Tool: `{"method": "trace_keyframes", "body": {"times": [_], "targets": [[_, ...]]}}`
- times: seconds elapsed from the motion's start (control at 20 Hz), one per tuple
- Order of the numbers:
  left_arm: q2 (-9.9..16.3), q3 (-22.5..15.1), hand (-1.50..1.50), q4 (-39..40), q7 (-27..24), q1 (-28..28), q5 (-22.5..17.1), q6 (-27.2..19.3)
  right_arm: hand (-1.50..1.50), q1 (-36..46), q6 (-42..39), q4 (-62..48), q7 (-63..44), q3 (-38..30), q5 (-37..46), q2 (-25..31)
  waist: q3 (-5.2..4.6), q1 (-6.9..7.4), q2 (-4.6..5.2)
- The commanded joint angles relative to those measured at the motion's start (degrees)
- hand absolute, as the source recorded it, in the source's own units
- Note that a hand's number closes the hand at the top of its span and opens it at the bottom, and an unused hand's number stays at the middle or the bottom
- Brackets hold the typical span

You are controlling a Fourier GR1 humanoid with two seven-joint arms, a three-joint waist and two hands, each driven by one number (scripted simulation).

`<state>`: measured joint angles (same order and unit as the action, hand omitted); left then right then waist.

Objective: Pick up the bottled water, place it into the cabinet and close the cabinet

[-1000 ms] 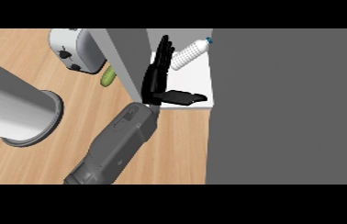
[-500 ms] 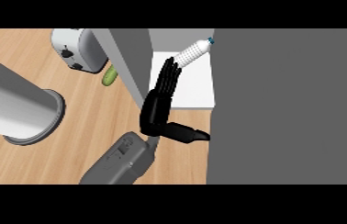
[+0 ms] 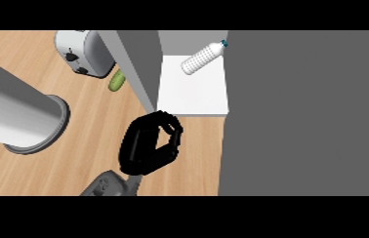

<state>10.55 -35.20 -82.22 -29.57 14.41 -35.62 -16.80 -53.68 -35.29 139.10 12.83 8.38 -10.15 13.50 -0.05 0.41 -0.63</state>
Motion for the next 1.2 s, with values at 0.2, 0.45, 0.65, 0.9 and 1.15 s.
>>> {"method": "trace_keyframes", "body": {"times": [0.2, 0.45, 0.65, 0.9, 1.15], "targets": [[8.2, 3.9, -1.50, -13.1, 2.0, -9.2, -1.4, -1.6, 1.50, -1.3, -5.4, 12.6, 0.2, 4.1, 8.4, 4.6, -0.02, -0.37, -0.16], [14.9, 7.9, -1.50, -20.2, -0.1, -19.4, -5.7, 3.5, 1.50, -5.6, -7.0, 15.8, -0.3, 11.3, 13.4, 5.6, -0.11, -0.22, -0.26], [15.7, 9.6, -1.50, -22.2, -0.3, -22.8, -8.6, 5.1, 1.50, -4.4, -9.9, 17.3, -3.3, 18.5, 16.5, 9.1, -0.30, -0.05, -0.43], [18.9, 13.1, -1.50, -22.9, -0.8, -26.2, -11.6, 8.7, 1.50, 1.9, -9.2, 17.0, -6.7, 25.3, 19.4, 8.4, -0.68, 1.04, -0.63], [22.5, 16.5, -1.50, -25.5, -0.8, -29.2, -13.9, 11.8, 1.50, 4.2, -7.4, 15.3, -9.9, 30.1, 18.5, 8.7, -0.71, 2.15, -0.46]]}}
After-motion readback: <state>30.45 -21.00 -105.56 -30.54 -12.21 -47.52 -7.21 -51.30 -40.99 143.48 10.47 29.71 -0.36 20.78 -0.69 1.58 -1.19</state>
